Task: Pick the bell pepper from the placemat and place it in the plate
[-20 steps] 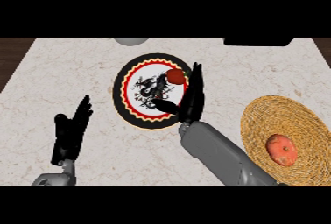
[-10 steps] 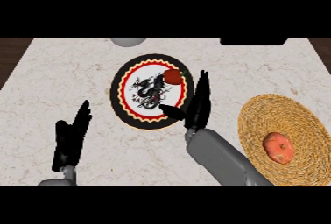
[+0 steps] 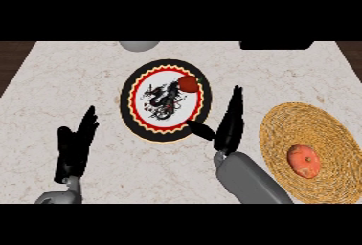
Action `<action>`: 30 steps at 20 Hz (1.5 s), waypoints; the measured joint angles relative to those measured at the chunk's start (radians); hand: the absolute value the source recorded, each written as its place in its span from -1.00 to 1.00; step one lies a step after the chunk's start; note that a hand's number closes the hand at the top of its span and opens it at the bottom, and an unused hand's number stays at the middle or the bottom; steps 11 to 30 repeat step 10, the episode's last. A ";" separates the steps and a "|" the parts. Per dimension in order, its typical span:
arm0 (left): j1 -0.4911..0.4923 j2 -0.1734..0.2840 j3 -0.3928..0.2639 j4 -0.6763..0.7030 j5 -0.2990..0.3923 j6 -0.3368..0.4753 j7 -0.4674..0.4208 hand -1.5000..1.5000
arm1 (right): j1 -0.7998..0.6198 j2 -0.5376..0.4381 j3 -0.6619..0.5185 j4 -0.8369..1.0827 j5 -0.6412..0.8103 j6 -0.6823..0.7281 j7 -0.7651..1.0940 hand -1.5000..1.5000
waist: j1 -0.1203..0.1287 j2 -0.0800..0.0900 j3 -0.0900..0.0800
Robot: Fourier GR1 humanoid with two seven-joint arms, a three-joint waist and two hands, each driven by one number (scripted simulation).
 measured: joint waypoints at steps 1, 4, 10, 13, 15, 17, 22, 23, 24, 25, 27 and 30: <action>0.010 -0.004 -0.005 -0.009 0.000 -0.001 0.000 0.00 | 0.017 -0.017 -0.008 -0.023 0.016 0.003 0.015 -1.00 | -0.001 -0.001 0.000; 0.012 -0.004 -0.005 -0.021 0.001 -0.005 0.011 0.00 | 0.056 -0.031 -0.041 -0.053 0.071 0.004 0.050 -1.00 | -0.001 -0.001 0.000; 0.002 -0.014 -0.003 0.008 -0.005 -0.004 -0.004 0.00 | 0.156 -0.023 -0.104 -0.127 0.204 0.025 0.101 -1.00 | 0.000 0.000 0.000; 0.002 -0.014 -0.003 0.008 -0.005 -0.004 -0.004 0.00 | 0.156 -0.023 -0.104 -0.127 0.204 0.025 0.101 -1.00 | 0.000 0.000 0.000; 0.002 -0.014 -0.003 0.008 -0.005 -0.004 -0.004 0.00 | 0.156 -0.023 -0.104 -0.127 0.204 0.025 0.101 -1.00 | 0.000 0.000 0.000; 0.002 -0.014 -0.003 0.008 -0.005 -0.004 -0.004 0.00 | 0.156 -0.023 -0.104 -0.127 0.204 0.025 0.101 -1.00 | 0.000 0.000 0.000; 0.002 -0.014 -0.003 0.008 -0.005 -0.004 -0.004 0.00 | 0.156 -0.023 -0.104 -0.127 0.204 0.025 0.101 -1.00 | 0.000 0.000 0.000; 0.002 -0.014 -0.003 0.008 -0.005 -0.004 -0.004 0.00 | 0.156 -0.023 -0.104 -0.127 0.204 0.025 0.101 -1.00 | 0.000 0.000 0.000; 0.002 -0.014 -0.003 0.008 -0.005 -0.004 -0.004 0.00 | 0.156 -0.023 -0.104 -0.127 0.204 0.025 0.101 -1.00 | 0.000 0.000 0.000; 0.002 -0.014 -0.003 0.008 -0.005 -0.004 -0.004 0.00 | 0.156 -0.023 -0.104 -0.127 0.204 0.025 0.101 -1.00 | 0.000 0.000 0.000; 0.002 -0.014 -0.003 0.008 -0.005 -0.004 -0.004 0.00 | 0.156 -0.023 -0.104 -0.127 0.204 0.025 0.101 -1.00 | 0.000 0.000 0.000; 0.002 -0.014 -0.003 0.008 -0.005 -0.004 -0.004 0.00 | 0.156 -0.023 -0.104 -0.127 0.204 0.025 0.101 -1.00 | 0.000 0.000 0.000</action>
